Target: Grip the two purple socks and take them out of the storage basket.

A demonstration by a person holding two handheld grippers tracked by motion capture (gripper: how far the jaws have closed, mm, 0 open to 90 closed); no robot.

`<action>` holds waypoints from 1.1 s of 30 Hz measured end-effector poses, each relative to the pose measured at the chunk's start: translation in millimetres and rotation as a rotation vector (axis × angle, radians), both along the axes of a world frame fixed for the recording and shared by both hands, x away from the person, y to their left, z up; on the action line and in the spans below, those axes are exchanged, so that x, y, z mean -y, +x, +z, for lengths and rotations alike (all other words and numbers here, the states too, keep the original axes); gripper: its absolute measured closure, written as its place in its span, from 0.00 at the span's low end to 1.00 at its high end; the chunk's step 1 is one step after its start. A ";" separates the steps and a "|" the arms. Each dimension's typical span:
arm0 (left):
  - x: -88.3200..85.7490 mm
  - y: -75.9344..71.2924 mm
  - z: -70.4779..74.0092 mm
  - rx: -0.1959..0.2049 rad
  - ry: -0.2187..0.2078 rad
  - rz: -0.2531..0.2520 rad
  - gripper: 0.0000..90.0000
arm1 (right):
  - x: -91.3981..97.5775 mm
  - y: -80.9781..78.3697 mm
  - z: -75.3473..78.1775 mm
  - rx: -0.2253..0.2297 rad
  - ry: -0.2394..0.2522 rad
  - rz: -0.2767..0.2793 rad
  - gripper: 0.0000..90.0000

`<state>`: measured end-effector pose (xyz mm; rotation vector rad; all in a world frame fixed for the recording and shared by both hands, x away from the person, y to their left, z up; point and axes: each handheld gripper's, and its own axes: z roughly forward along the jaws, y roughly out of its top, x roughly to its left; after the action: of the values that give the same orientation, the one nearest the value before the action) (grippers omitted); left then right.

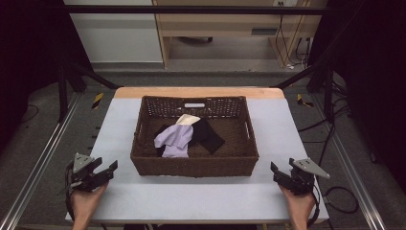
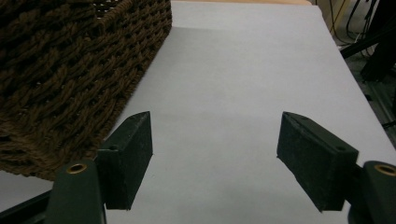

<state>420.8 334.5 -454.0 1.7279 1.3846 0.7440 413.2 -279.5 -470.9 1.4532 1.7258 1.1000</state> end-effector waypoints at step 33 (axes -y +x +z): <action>13.2 -15.2 59.4 0.143 -0.105 -0.076 0.36 | -1.3 -11.2 -0.4 0.035 -0.001 -0.001 0.36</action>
<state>405.6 321.3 -394.6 1.6050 1.2327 0.7253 402.0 -278.2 -471.3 1.4257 1.7010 1.1183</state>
